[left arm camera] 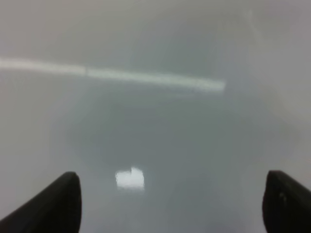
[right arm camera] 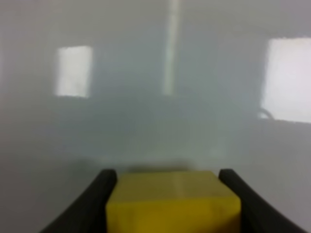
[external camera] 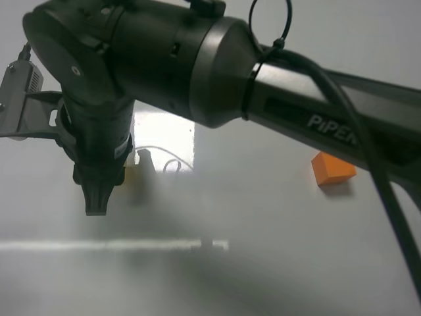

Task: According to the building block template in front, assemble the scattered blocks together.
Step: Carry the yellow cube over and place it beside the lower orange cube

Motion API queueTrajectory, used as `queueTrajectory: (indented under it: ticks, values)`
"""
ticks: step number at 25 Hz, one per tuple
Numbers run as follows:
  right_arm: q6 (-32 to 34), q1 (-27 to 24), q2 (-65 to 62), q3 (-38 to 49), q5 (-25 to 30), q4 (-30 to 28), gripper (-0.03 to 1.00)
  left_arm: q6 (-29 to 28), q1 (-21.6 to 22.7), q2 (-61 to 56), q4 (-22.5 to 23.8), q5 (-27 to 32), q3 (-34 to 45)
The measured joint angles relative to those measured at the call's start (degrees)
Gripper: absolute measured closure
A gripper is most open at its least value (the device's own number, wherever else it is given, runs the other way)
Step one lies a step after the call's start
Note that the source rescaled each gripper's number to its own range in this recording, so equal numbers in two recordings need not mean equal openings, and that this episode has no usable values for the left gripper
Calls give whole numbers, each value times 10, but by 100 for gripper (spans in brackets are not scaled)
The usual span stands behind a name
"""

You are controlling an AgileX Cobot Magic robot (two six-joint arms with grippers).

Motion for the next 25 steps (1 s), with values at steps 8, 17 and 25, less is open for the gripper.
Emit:
queueTrajectory:
  ticks: [8,17,25]
  values:
    - [-27,-1,-93,0,63,1,97,0,0,0,0,0,0]
    - [-38,-77,-227,144,64,27,97,0,0,0,0,0,0]
    - [-42,-125,-379,272,62,55,97,1,0,0,0,0,0]
